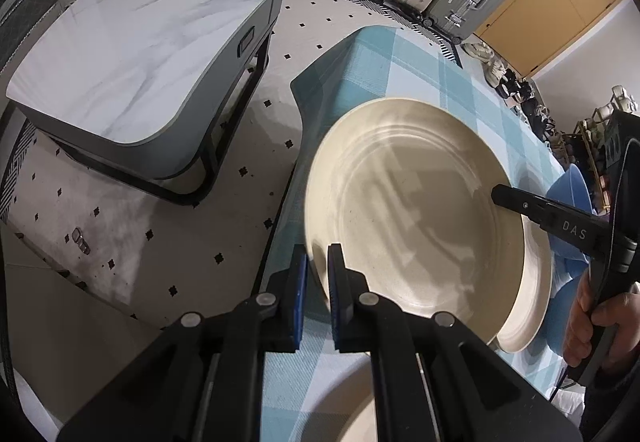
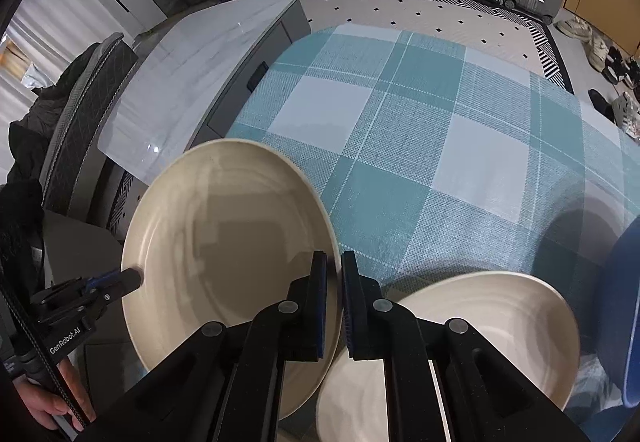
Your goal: Organize plates and bowls
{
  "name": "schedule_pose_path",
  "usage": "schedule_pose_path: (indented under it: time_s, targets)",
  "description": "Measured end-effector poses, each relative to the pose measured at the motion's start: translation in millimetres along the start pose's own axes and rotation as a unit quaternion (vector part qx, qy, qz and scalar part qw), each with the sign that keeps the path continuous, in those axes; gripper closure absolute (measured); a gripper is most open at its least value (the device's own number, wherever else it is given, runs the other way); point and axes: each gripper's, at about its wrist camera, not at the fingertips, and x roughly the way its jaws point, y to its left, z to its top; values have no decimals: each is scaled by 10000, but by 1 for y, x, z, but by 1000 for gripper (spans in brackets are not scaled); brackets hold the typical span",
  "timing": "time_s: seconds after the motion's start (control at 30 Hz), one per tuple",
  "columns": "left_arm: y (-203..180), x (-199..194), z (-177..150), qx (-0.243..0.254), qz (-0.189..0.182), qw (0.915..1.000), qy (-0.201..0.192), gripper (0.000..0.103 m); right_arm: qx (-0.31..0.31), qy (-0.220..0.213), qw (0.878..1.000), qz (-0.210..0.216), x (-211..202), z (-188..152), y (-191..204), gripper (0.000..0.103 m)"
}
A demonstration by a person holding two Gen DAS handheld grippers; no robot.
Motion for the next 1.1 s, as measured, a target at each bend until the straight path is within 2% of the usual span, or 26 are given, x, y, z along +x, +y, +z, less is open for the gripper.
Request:
schedule_pose_path:
  time_s: [0.47,0.93,1.1]
  targets:
    - [-13,-35,-34,92,-24,9999,-141,96,-131,-175,9997,-125,-47,-46,9,96]
    - [-18,-56,-101,32,-21,9997,-236,96,-209,-401,9987,-233,-79,-115,25,96]
    - [-18,-58,-126,61,104,9996,-261,96,-273,-420,9985,-234,-82,-142,30,96]
